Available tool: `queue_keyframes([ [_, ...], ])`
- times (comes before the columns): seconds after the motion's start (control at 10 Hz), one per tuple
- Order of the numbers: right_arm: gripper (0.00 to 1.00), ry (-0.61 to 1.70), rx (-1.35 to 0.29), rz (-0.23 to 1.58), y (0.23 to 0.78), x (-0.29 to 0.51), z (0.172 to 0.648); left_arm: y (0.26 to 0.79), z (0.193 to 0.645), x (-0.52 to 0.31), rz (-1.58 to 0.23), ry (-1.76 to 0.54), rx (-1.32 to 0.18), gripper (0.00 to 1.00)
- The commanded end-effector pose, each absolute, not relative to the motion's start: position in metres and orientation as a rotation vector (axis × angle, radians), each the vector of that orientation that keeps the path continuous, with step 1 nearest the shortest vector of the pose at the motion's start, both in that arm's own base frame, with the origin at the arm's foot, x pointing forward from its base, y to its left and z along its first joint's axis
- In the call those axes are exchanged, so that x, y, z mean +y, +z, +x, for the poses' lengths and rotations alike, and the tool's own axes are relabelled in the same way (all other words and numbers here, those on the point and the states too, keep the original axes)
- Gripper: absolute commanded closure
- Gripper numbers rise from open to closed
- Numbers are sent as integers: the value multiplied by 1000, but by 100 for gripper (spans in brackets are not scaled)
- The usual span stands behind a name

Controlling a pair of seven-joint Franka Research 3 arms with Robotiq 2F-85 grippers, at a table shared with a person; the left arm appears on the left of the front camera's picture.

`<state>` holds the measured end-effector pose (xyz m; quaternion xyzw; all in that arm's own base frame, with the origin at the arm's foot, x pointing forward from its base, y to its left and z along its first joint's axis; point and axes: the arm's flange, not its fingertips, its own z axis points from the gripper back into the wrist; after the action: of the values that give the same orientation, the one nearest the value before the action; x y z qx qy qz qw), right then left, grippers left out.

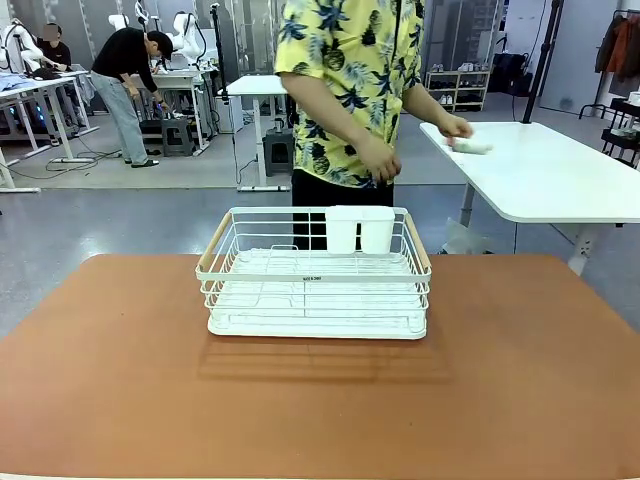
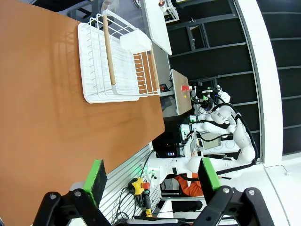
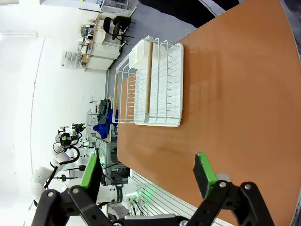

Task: Clean the table.
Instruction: Pick up the Lint Roller when the human hands it over.

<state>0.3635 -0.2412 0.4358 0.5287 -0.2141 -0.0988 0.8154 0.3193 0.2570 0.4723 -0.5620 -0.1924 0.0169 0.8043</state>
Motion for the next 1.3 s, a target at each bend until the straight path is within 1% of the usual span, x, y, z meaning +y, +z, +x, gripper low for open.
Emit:
queue_keyframes([
  [0.0,0,-200,-459,1138,437,-241,362,473,318,259,-1221,27,-427,0],
  [1.2,0,-200,-459,1138,437,-241,362,473,318,259,-1221,27,-427,0],
])
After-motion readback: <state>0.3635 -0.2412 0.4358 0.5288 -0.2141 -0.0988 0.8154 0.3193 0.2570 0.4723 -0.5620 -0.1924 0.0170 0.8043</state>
